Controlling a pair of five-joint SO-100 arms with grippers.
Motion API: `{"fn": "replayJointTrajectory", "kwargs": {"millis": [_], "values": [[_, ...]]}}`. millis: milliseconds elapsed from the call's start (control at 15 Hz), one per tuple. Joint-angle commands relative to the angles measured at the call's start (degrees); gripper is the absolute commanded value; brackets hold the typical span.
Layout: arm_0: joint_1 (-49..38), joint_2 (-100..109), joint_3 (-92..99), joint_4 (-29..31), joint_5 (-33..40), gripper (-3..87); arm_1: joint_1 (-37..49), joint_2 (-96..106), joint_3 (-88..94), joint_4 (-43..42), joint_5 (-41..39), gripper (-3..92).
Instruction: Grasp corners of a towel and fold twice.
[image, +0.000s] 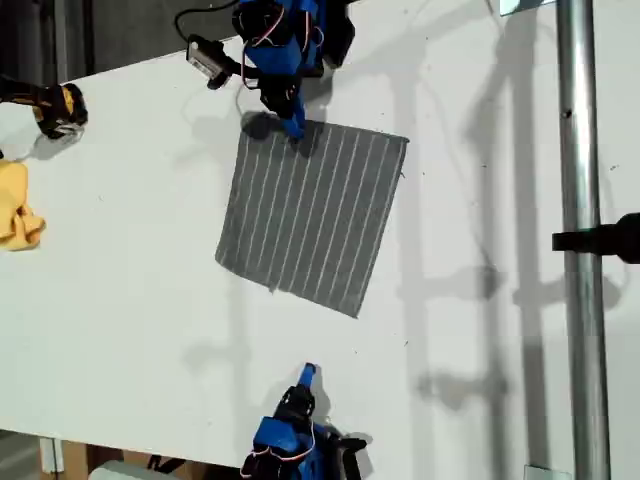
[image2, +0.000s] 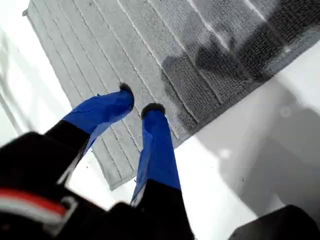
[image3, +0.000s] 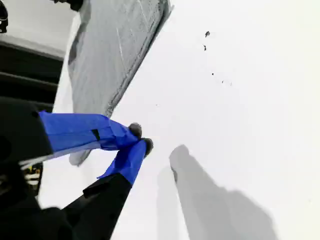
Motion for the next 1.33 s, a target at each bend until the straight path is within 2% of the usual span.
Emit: {"fn": "replayJointTrajectory", "kwargs": {"millis": [0,467,733,1067,1267], "values": [[-5.2,0.3,0.3,0.2,-19.4,-2.4,3.3,0.2,-1.1,0.4,1.3,-0.1],[-5.3,0.3,0.3,0.2,-19.3,-2.4,2.5,0.2,-1.8,0.4,1.4,-0.1],[-5.4,0.3,0.3,0.2,-19.2,-2.4,0.1,-1.8,-10.5,0.9,0.1,-0.1],[-5.5,0.3,0.3,0.1,-19.0,-2.4,-6.1,-32.4,-33.8,-3.5,-5.5,-0.1],[-5.4,0.3,0.3,0.1,-19.2,-2.4,-12.9,-48.1,-49.5,1.4,-10.0,-0.1]]}}
